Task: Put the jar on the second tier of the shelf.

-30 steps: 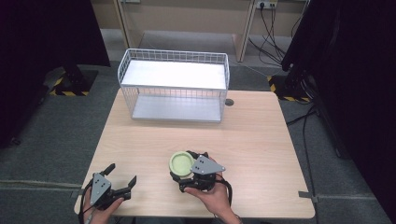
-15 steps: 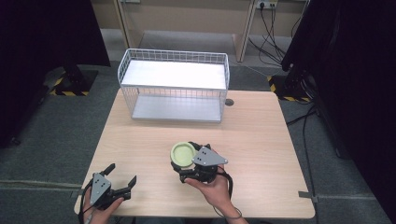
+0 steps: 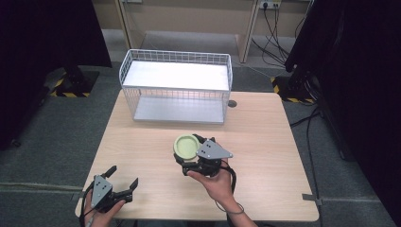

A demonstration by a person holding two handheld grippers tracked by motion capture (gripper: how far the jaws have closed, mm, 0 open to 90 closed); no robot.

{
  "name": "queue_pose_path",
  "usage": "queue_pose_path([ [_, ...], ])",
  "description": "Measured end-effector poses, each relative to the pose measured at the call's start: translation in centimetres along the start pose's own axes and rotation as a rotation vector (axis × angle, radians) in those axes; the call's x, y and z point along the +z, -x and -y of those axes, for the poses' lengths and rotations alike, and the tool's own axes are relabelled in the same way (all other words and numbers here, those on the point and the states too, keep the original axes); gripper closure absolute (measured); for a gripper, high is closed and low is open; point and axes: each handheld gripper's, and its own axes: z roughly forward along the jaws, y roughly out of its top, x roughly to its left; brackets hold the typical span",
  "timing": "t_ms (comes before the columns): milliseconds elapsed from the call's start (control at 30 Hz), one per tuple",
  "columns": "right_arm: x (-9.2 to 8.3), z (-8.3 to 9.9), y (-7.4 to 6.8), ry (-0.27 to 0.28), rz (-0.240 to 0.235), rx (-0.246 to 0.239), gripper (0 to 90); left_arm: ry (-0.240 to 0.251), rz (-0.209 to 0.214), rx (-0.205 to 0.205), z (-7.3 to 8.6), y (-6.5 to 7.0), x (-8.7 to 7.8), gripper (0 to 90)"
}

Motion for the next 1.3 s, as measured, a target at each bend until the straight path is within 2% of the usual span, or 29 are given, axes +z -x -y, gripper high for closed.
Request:
queue_pose_path([
  [833, 1.1, -2.5, 1.8, 0.033, 0.061, -0.002, 11.3, 0.000, 0.000, -0.002, 0.0, 0.0, 0.0, 6.9],
  [1300, 1.9, -3.5, 2.5, 0.041, 0.079, 0.007, 11.3, 0.000, 0.002, -0.004, 0.0, 0.0, 0.0, 6.9],
])
